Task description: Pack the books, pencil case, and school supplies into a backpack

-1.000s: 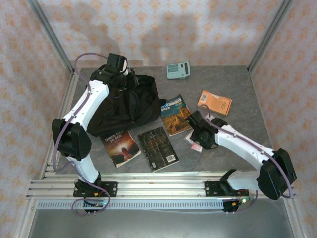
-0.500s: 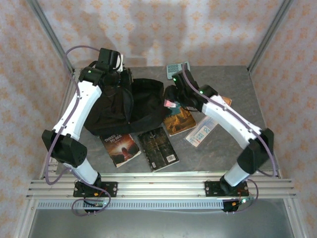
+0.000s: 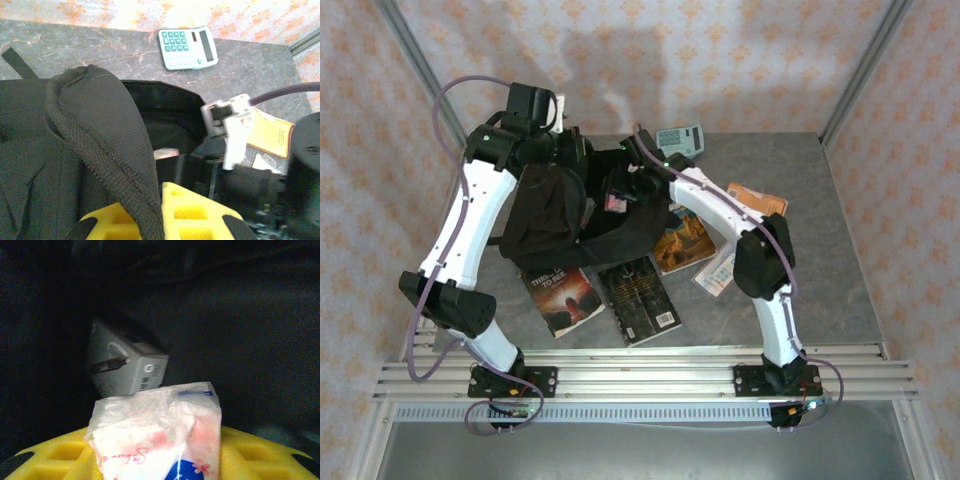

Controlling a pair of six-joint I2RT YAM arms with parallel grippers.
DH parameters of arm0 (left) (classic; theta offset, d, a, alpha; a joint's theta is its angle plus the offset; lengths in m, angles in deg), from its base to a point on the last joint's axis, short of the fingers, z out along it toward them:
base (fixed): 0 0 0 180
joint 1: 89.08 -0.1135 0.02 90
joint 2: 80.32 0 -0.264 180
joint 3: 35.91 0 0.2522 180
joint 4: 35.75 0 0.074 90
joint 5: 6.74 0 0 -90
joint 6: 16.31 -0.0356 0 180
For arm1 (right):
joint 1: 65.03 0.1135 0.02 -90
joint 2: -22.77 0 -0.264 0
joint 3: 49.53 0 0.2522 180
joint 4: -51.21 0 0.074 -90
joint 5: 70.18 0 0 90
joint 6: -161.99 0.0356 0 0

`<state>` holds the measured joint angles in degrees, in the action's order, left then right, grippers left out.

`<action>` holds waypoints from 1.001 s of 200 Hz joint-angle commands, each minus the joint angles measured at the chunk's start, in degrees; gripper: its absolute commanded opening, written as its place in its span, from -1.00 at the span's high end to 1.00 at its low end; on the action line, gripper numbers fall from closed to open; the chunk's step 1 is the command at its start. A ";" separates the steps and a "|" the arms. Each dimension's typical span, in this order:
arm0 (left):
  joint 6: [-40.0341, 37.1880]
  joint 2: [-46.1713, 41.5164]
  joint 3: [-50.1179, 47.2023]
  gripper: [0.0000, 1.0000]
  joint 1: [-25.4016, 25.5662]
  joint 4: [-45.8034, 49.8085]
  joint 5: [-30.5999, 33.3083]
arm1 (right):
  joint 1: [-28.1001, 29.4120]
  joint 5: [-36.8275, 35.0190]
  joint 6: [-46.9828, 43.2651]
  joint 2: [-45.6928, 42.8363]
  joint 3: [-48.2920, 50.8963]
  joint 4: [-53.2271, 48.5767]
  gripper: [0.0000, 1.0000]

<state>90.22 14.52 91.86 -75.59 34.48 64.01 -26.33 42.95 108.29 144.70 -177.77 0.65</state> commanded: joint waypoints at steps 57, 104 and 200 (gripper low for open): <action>-0.71 1.85 10.42 1.00 0.15 -2.58 -0.88 | 3.67 13.74 16.13 6.70 -5.02 15.39 -0.79; -0.77 1.54 9.67 1.00 -0.72 -2.26 1.03 | 3.67 11.64 11.61 4.43 -4.22 13.17 -0.83; 2.74 3.69 -0.14 1.00 -0.84 -5.82 5.75 | -3.48 1.16 0.50 -8.27 7.22 12.47 -0.76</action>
<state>91.16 17.02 92.96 -75.98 33.52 69.17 -26.46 46.49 110.87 142.40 -173.27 9.35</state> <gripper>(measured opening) 0.071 0.885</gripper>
